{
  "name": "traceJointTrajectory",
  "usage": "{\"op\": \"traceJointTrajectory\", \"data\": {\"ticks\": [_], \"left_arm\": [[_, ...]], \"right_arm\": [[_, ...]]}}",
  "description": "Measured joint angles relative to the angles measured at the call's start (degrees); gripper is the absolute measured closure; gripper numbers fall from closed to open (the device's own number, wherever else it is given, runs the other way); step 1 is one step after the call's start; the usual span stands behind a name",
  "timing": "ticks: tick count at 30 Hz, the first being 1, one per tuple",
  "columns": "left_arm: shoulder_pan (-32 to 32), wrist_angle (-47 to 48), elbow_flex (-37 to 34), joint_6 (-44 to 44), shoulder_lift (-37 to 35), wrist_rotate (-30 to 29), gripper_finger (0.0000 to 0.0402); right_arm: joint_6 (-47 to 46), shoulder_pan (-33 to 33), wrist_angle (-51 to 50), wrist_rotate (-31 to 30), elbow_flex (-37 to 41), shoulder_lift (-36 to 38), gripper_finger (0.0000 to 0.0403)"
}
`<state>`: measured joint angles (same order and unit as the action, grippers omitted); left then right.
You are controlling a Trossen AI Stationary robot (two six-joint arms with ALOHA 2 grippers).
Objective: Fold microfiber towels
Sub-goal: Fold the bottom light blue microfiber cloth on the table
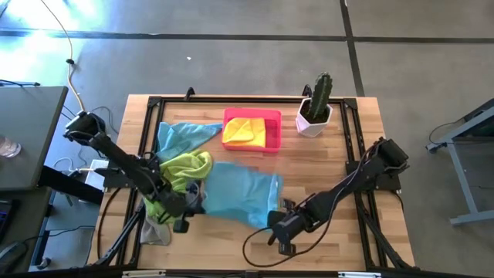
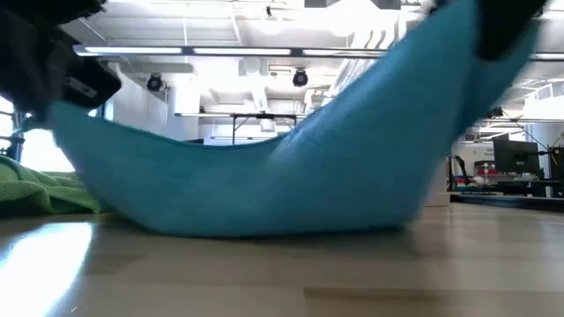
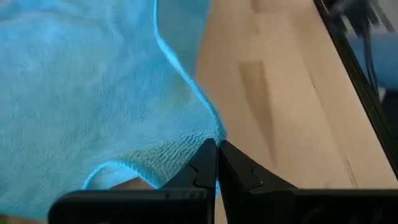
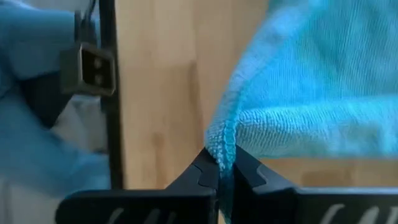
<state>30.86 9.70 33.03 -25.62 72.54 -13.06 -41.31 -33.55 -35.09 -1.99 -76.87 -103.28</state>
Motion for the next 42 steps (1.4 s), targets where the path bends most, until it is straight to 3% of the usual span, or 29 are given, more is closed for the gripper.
{"op": "traceJointTrajectory", "data": {"ticks": [3,7,12,16,22,28,36,38,42], "left_arm": [[0.55,-0.16,1.83,2.70,1.23,-1.32,0.0401],[-1.58,4.64,6.39,8.24,0.72,-7.54,0.0401],[-4.91,16.56,14.01,16.30,-0.87,-17.02,0.0401],[-7.41,22.26,19.70,21.86,-1.56,-24.08,0.0401],[-11.40,27.41,26.84,28.99,-2.77,-30.47,0.0401],[-15.64,31.06,34.43,35.22,-4.16,-37.85,0.0401],[-22.89,30.73,40.29,40.78,-6.17,-40.24,0.0402],[-24.67,32.18,40.22,38.39,-6.93,-39.78,0.0402],[-25.93,40.11,39.85,24.99,-6.85,-28.50,0.0402]], "right_arm": [[0.39,0.07,-3.83,1.82,-0.31,0.07,0.0403],[3.91,0.87,-17.32,-0.06,-4.12,0.17,0.0403],[4.89,1.23,-36.50,-12.97,-12.45,0.29,0.0403],[9.51,1.37,-43.88,-23.31,-18.82,0.33,0.0403],[12.08,2.87,-53.60,-31.84,-24.19,0.35,0.0403],[16.94,5.63,-55.21,-39.82,-24.36,2.25,0.0403],[14.96,12.18,-54.96,-55.05,-23.92,7.41,0.0403],[10.23,14.14,-54.95,-52.89,-23.92,8.33,0.0403],[4.23,16.70,-53.55,-30.25,-22.30,8.33,0.0403]]}}
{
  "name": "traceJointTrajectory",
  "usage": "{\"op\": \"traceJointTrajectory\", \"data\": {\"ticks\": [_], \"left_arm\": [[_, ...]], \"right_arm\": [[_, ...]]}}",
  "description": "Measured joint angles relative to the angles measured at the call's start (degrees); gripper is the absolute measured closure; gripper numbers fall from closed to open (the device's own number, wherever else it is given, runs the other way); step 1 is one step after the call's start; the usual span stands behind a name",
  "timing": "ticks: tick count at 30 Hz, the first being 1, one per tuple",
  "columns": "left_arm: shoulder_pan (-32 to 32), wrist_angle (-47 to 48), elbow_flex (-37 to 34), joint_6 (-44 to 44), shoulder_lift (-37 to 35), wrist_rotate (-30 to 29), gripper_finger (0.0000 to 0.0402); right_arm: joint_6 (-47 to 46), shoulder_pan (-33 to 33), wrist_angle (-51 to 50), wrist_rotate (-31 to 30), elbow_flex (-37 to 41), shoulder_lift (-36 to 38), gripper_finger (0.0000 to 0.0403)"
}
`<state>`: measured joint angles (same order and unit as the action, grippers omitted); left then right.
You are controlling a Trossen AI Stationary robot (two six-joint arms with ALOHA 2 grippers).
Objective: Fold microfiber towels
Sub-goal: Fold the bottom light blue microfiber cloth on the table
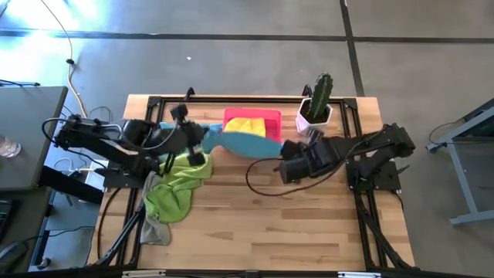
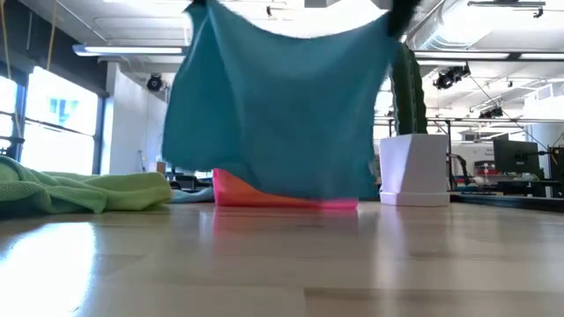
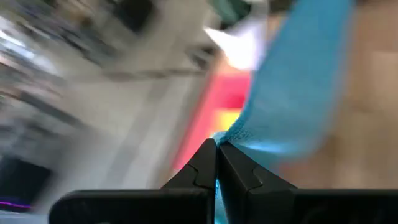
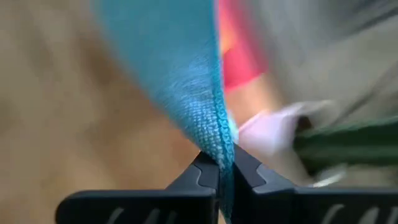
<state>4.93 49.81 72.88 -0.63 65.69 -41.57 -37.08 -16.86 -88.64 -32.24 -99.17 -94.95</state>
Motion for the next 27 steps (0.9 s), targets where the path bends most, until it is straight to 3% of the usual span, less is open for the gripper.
{"op": "traceJointTrajectory", "data": {"ticks": [3,7,12,17,27], "left_arm": [[1.24,1.59,-4.13,-8.41,0.72,11.53,0.0401],[6.69,-3.92,-13.74,-15.28,2.84,19.91,0.0401],[14.72,-18.87,-24.59,-23.08,6.95,24.80,0.0401],[21.90,-29.67,-28.15,-28.43,12.82,26.23,0.0402],[24.74,-34.01,-24.38,-29.28,18.23,37.49,0.0402]], "right_arm": [[2.92,-1.23,7.16,13.23,6.05,-0.65,0.0403],[5.20,-5.33,21.82,23.19,16.48,-0.71,0.0403],[2.65,-10.97,39.52,25.44,26.56,-0.71,0.0402],[2.11,-14.58,53.19,28.15,33.67,-0.71,0.0402],[4.63,-16.95,57.07,39.18,34.81,-0.70,0.0402]]}}
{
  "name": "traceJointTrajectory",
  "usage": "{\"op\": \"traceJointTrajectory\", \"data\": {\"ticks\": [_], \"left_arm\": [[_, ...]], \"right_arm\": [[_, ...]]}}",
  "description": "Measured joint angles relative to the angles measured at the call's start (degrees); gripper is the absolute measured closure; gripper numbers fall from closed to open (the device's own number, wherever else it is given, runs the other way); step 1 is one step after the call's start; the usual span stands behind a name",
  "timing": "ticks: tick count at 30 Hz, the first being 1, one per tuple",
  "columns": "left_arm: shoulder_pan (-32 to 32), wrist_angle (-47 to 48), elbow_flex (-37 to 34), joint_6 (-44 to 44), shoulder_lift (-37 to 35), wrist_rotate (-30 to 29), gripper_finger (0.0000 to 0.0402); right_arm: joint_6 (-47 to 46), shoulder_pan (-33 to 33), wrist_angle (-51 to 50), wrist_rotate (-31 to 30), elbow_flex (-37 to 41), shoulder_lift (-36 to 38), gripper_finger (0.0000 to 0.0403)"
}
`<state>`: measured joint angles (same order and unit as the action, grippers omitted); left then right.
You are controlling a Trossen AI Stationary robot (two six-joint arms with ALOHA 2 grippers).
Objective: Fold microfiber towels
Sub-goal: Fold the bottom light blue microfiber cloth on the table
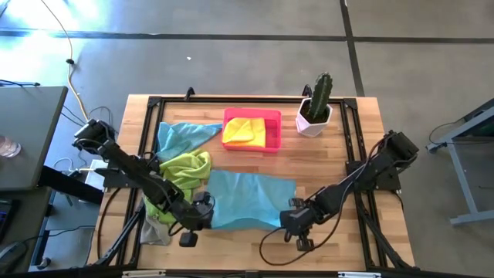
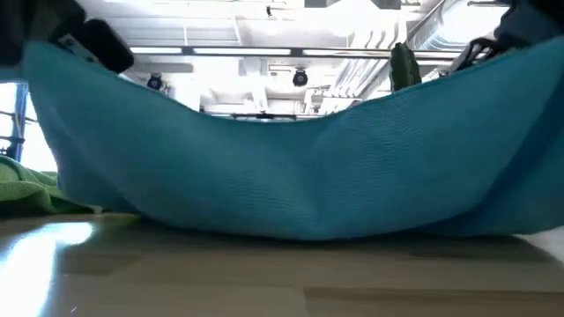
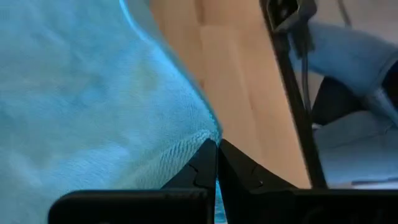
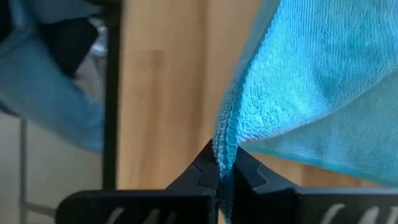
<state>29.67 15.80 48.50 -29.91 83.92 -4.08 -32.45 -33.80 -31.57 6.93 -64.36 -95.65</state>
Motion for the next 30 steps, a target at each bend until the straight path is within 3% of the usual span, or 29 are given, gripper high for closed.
{"op": "traceJointTrajectory", "data": {"ticks": [4,9,15,26,30], "left_arm": [[-1.56,2.00,-0.14,-1.07,0.04,-1.95,0.0402],[-3.88,8.29,-0.14,-1.51,0.91,-9.79,0.0401],[-7.36,14.20,-0.14,-2.60,0.87,-14.87,0.0402],[-13.13,24.78,-0.14,-2.22,0.85,-18.60,0.0402],[-15.31,25.40,-0.14,2.13,0.86,-19.73,0.0402]], "right_arm": [[4.96,0.15,-2.56,-2.65,-0.07,-0.04,0.0402],[13.44,2.33,-9.42,-6.29,-0.06,-0.85,0.0402],[21.03,6.47,-13.56,-15.62,-0.06,-0.90,0.0402],[23.45,13.74,-14.77,-16.06,-0.06,-1.64,0.0402],[23.22,14.62,-14.95,-14.88,-0.06,-1.64,0.0402]]}}
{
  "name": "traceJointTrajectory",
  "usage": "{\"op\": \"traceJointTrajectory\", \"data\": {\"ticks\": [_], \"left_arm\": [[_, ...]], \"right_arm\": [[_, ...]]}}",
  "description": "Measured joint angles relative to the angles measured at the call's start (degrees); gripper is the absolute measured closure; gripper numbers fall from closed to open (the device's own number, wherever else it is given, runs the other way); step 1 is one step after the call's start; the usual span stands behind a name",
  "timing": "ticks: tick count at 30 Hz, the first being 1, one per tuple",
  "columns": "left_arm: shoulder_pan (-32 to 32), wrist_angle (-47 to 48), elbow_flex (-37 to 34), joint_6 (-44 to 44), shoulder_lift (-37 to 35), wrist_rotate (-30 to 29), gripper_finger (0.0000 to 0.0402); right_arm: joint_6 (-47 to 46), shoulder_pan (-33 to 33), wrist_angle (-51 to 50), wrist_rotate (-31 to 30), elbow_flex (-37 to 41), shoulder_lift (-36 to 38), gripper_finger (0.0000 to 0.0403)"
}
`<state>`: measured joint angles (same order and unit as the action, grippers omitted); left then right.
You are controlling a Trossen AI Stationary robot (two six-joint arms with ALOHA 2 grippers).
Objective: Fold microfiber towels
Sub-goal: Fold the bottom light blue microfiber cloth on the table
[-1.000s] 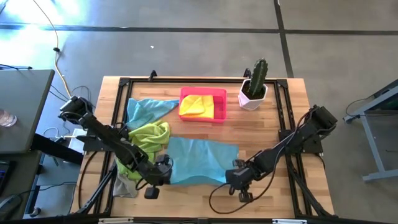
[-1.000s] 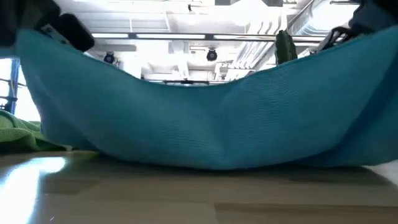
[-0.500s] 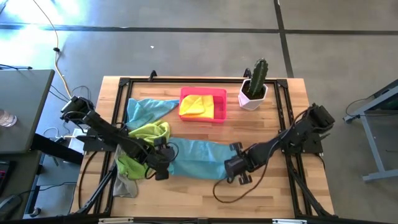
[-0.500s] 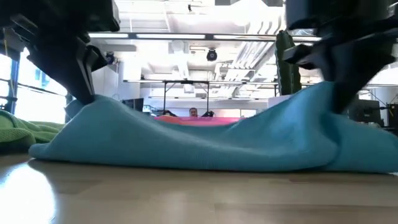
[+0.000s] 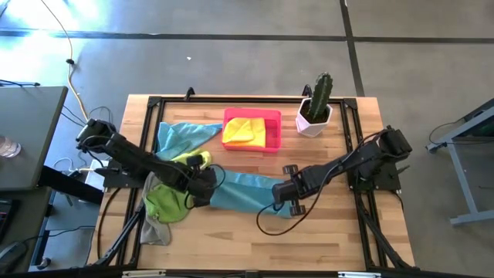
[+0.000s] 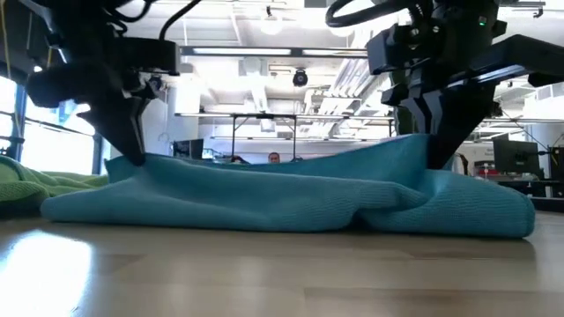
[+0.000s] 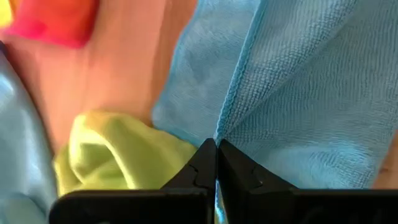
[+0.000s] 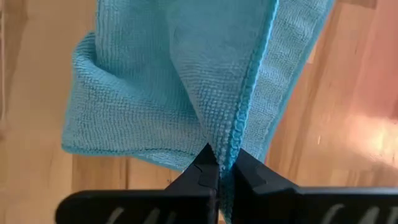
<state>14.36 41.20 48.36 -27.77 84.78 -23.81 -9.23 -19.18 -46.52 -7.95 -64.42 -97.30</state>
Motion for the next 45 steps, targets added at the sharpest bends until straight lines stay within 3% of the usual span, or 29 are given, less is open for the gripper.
{"op": "traceJointTrajectory", "data": {"ticks": [7,15,21,28,31,37,43,45], "left_arm": [[-4.64,-0.66,0.00,8.98,0.00,-2.56,0.0402],[-8.61,-2.96,-0.01,15.39,2.38,-0.40,0.0402],[-9.94,-4.92,-0.05,17.77,6.09,-0.70,0.0402],[-10.35,-8.79,-0.04,22.87,7.69,-2.12,0.0402],[-10.33,-8.62,-0.04,27.45,7.69,-4.61,0.0402],[-10.35,-8.07,0.46,32.27,7.03,-11.38,0.0396],[-9.80,-7.90,1.03,27.70,7.03,0.84,0.0375],[-9.23,-8.03,1.03,27.36,7.03,1.80,0.0362]], "right_arm": [[-4.09,0.53,-1.82,0.84,0.00,0.00,0.0402],[-5.75,2.10,-2.47,-0.84,0.00,-0.58,0.0400],[-6.65,3.45,-4.40,-0.98,0.00,-0.74,0.0344],[-20.83,3.45,-11.44,5.64,-0.02,-0.55,0.0273],[-26.32,2.97,-8.02,7.96,-0.02,-0.55,0.0268],[-33.10,0.09,-2.59,6.98,-0.09,-0.59,0.0269],[-34.91,-3.22,2.25,3.46,0.59,-1.60,0.0269],[-34.91,-3.76,2.72,3.16,0.59,-2.17,0.0269]]}}
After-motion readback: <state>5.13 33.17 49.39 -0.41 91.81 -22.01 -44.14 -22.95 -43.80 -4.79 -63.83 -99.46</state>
